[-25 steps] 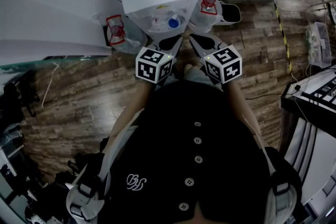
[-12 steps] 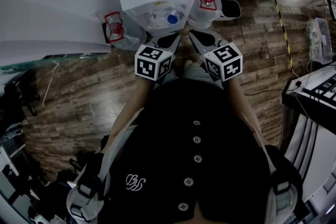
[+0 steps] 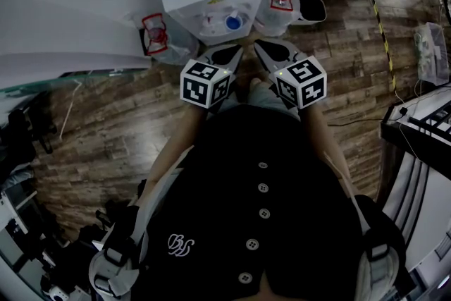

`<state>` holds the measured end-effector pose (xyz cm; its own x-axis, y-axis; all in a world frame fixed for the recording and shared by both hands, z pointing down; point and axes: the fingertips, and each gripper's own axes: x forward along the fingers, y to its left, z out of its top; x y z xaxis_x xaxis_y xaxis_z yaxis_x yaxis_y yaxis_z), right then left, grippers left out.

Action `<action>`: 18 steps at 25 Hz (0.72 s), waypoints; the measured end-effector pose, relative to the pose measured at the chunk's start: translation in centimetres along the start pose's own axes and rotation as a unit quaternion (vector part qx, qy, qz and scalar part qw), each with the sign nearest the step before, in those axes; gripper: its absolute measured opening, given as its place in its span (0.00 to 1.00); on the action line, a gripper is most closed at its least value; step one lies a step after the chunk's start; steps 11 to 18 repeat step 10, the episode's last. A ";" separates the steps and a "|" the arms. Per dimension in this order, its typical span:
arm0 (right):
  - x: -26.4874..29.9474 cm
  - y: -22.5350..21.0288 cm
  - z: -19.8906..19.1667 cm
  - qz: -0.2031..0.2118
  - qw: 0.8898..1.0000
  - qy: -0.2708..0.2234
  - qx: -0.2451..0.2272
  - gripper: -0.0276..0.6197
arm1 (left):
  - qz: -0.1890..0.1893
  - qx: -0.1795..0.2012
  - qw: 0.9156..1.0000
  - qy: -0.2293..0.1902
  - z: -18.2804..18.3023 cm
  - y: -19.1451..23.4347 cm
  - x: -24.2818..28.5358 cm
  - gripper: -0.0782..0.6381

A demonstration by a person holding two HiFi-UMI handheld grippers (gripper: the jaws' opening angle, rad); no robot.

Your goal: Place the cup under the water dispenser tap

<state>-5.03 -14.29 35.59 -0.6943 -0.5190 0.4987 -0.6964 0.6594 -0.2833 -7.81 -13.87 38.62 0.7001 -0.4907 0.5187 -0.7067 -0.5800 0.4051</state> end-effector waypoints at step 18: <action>-0.3 0.6 0.0 0.003 1.000 -0.002 -0.006 0.04 | -0.005 0.001 1.000 0.006 -0.5 -0.5 -0.2 0.12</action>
